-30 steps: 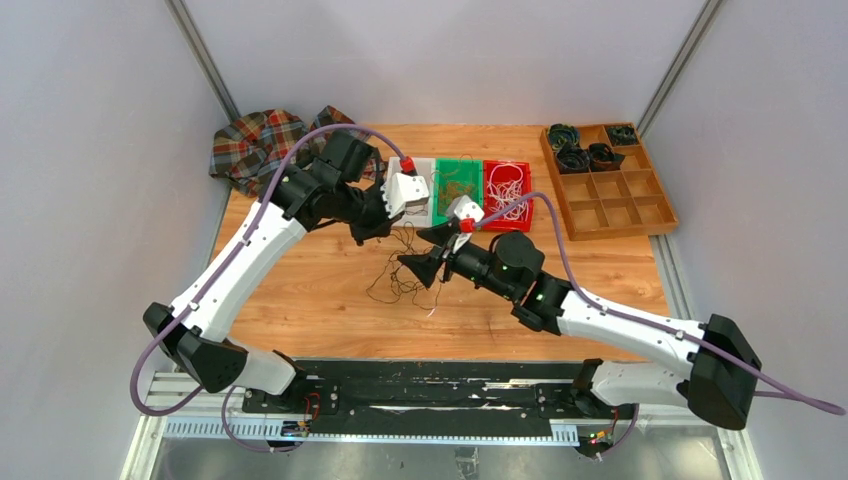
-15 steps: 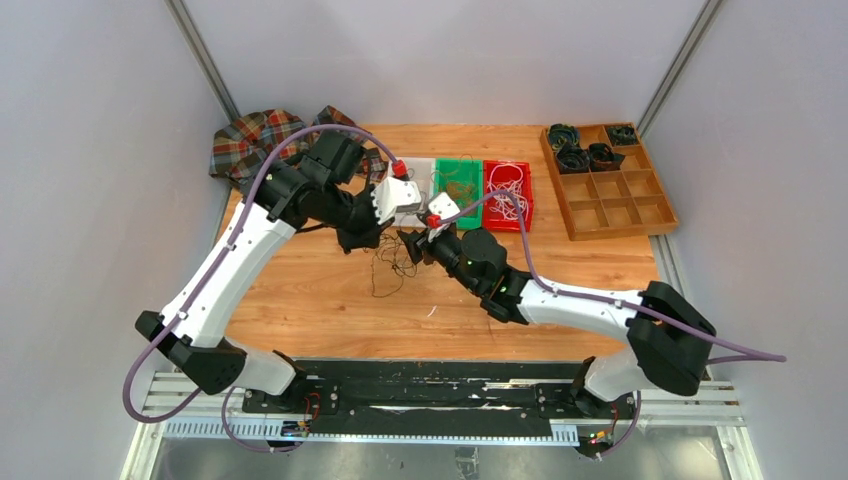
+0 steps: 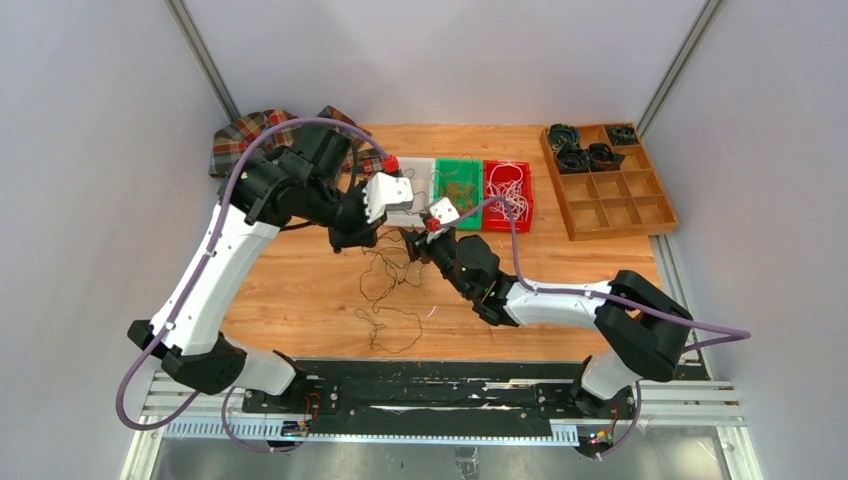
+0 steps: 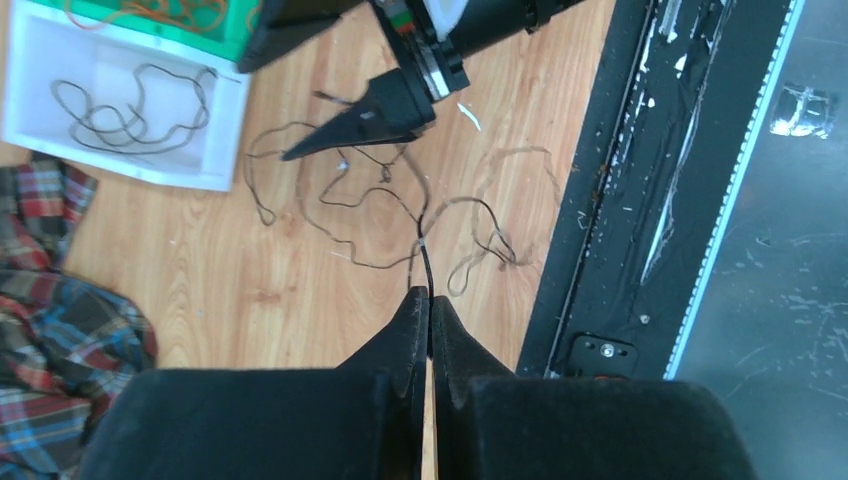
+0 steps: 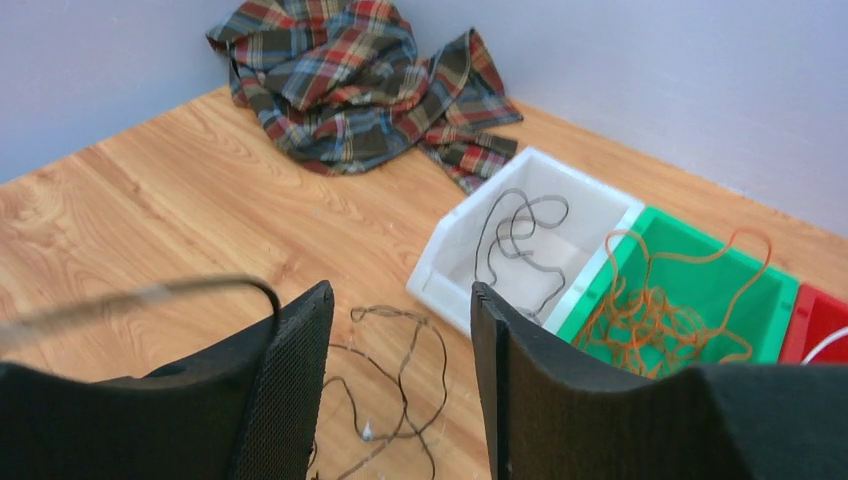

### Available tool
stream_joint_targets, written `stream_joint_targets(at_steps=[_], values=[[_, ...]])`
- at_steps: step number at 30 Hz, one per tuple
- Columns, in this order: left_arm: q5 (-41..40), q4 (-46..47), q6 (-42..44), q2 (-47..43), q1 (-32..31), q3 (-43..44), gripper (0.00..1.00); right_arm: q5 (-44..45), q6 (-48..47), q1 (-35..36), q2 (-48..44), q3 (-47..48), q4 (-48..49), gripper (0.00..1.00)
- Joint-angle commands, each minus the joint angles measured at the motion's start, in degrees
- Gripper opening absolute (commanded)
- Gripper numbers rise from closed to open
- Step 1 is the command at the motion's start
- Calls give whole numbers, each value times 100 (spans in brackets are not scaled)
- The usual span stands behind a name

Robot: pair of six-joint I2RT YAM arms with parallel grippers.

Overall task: Untangle the cables
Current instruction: Untie the cable.

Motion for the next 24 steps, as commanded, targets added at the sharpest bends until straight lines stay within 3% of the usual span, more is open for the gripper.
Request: stream_joint_targets(at_steps=[1,8,14,18,24], values=[[49,-134,133,-26,-63,588,0,117,423,56,35,-482,571,53],[-738,-109,191,369,-63,1929,1,253,727,37,-448,-1294,677,57],[-1364,-107,314,760,-63,2960,1,-581,872,-15,-1677,-1708,220,64],[-1213,-99,340,829,-63,3195,0,-1565,851,-6,-1987,-1422,5,69],[-875,-101,344,838,-63,3395,0,-2332,553,3,-1240,-80,-426,72]])
